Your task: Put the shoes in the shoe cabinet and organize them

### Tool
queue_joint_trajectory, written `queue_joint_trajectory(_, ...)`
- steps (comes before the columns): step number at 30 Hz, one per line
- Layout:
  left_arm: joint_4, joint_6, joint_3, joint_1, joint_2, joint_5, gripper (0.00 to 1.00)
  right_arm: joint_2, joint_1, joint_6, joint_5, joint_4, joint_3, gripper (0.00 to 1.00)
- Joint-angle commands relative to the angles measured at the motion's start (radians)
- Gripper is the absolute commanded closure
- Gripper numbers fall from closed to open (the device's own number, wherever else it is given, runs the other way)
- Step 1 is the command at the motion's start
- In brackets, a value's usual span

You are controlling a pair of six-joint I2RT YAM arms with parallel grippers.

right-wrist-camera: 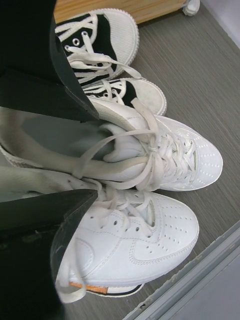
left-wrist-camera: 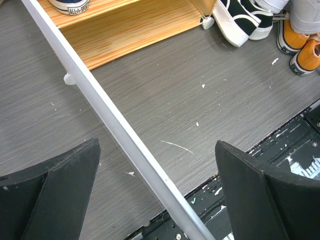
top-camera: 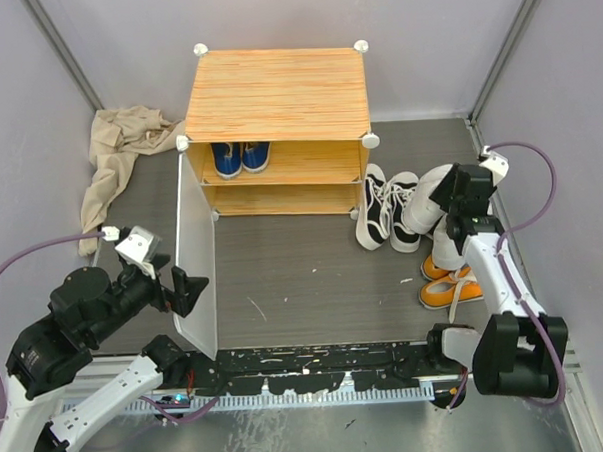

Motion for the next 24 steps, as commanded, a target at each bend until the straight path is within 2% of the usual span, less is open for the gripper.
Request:
queue_joint_trajectory(1,0.023,0.014,-0.022,-0.002,0.019,-0.016,0.02,-0.112,-0.002,0.017,-0.033,-0.185,0.017,0.37)
queue_joint_trajectory(9,0.051,0.038,-0.039,-0.001,0.010,0.008,0.02,-0.200,-0.002,-0.002,-0.034,-0.336,0.047,0.36)
queue_joint_trajectory(11,0.046,0.047,-0.039,-0.001,0.009,0.009,0.02,-0.194,-0.002,-0.002,-0.081,-0.344,0.032,0.36)
queue_joint_trajectory(19,0.005,0.071,-0.025,-0.001,-0.027,-0.010,0.02,-0.069,-0.002,0.050,-0.144,-0.234,-0.005,0.36)
queue_joint_trajectory(24,-0.033,0.072,-0.021,-0.002,-0.067,-0.050,0.02,0.003,-0.002,0.056,-0.123,-0.170,-0.038,0.36)
